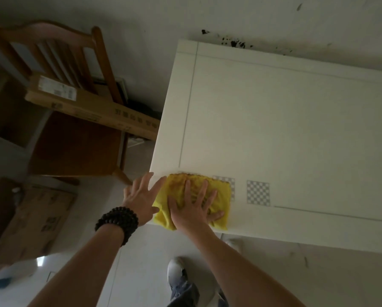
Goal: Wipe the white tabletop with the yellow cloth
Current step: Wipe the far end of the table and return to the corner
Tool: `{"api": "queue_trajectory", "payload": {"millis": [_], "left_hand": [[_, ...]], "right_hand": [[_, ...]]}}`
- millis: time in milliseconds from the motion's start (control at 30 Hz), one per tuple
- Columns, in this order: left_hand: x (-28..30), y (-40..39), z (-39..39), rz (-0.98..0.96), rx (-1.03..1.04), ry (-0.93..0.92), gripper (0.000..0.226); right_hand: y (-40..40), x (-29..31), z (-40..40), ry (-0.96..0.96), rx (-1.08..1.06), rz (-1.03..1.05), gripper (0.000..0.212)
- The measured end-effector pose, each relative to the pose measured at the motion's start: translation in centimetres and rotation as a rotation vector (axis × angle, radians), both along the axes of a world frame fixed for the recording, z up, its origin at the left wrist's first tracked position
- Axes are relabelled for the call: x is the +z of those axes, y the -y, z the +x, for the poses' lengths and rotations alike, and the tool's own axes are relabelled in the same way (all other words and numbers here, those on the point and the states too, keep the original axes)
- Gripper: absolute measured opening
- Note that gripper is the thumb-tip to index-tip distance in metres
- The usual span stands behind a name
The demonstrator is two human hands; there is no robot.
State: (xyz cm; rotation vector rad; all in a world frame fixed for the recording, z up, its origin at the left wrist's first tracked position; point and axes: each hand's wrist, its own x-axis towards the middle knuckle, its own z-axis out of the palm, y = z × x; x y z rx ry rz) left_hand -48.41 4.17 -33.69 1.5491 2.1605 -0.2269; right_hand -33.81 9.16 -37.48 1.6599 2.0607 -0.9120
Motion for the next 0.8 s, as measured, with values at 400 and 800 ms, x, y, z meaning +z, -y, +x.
{"api": "queue_trajectory", "payload": {"millis": [400, 800], "left_hand": [[-4.7, -0.3, 6.5, 0.157, -0.088, 0.159, 0.092], [-4.0, -1.5, 5.1, 0.019, -0.156, -0.028, 0.105]], "right_hand": [[-3.4, -2.1, 10.7, 0.001, 0.543, 0.321, 0.059], [-4.9, 0.0, 10.1, 0.131, 0.653, 0.178, 0.061]]}}
